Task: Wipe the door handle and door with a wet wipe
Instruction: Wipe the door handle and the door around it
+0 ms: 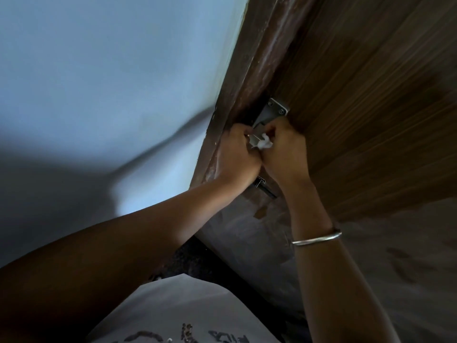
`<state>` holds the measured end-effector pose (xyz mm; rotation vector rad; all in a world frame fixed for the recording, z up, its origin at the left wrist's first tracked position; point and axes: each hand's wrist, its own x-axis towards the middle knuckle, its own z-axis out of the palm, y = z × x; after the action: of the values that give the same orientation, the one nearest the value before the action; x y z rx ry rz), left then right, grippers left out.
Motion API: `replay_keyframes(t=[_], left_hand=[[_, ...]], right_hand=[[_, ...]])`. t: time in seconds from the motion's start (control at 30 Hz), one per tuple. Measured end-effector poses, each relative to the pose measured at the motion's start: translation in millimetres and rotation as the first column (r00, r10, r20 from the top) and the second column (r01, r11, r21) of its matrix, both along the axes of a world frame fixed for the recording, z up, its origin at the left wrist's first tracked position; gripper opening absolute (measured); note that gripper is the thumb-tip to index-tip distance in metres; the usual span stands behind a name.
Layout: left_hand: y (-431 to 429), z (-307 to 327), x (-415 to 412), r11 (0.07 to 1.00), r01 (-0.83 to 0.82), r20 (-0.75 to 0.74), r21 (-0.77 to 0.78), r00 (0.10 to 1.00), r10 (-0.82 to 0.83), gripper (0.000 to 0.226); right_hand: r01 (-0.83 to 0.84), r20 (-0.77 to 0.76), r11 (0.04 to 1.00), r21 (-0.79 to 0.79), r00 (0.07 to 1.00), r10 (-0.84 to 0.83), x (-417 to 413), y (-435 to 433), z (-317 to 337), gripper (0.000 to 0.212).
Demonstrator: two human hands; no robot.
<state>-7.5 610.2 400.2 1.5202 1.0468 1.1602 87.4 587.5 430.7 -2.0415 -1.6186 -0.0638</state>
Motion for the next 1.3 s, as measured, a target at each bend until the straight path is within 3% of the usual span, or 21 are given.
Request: replay_keyframes(t=[0.13,0.3,0.4,0.53,0.8,0.93,1.03,1.13,1.2,1.3], left_hand=[[14.1,-3.7,-4.8,1.000,0.017,-0.022,-0.018,1.000,-0.017,0.018],[14.6,-8.7,-8.5,0.971,0.114,-0.177,0.210,0.981,-0.077,0.024],[18.2,-6.8,-6.7,0.955,0.106,-0.259,0.279,0.965,-0.032,0.022],[17.5,-8.6,-6.5,0.948,0.051,-0.298,0.314,0.953,0.048,0.020],[18.7,-4.8,-9.0,0.922,0.134,-0.327,0.363,0.945,-0.008,0.032],[22.3,-3.5,-9.3,0.913,0.143,-0.316,0.382,0.948,-0.016,0.030],[22.5,-3.8,-9.6,0.915,0.155,-0.296,0.374,0.954,-0.041,0.030],[23.8,-6.1,-11.8,0.915,0.156,-0.311,0.372,0.950,-0.035,0.032],[24.1,-7.2,-12.2,0.912,0.164,-0.321,0.375,0.946,-0.038,0.034],[21.6,-7.0,-10.1,0.913,0.156,-0.325,0.377,0.945,-0.027,0.033]], right_hand=[[0.040,0.094,0.998,-0.045,0.995,-0.036,-2.2,0.9,1.0,0.018],[0.123,0.162,0.979,-0.163,0.982,-0.097,16.5,-24.9,1.4,0.026],[0.157,0.177,0.985,-0.069,0.974,-0.143,5.1,-15.3,-1.4,0.034],[0.136,0.169,0.990,0.028,0.976,-0.139,-17.1,6.2,-10.6,0.034],[0.080,0.106,0.992,-0.100,0.992,-0.070,22.9,-43.2,-0.8,0.037],[0.048,0.036,0.988,-0.144,0.998,-0.043,30.7,-39.0,8.2,0.027],[0.091,0.000,0.995,-0.028,0.996,-0.091,20.1,-18.7,6.9,0.021],[0.163,-0.038,0.951,0.261,0.987,-0.159,9.6,-5.7,4.9,0.028],[0.102,0.076,0.890,0.444,0.986,-0.151,10.4,0.5,7.3,0.022],[-0.217,0.476,0.873,0.436,0.879,-0.019,18.8,12.9,8.8,0.018]])
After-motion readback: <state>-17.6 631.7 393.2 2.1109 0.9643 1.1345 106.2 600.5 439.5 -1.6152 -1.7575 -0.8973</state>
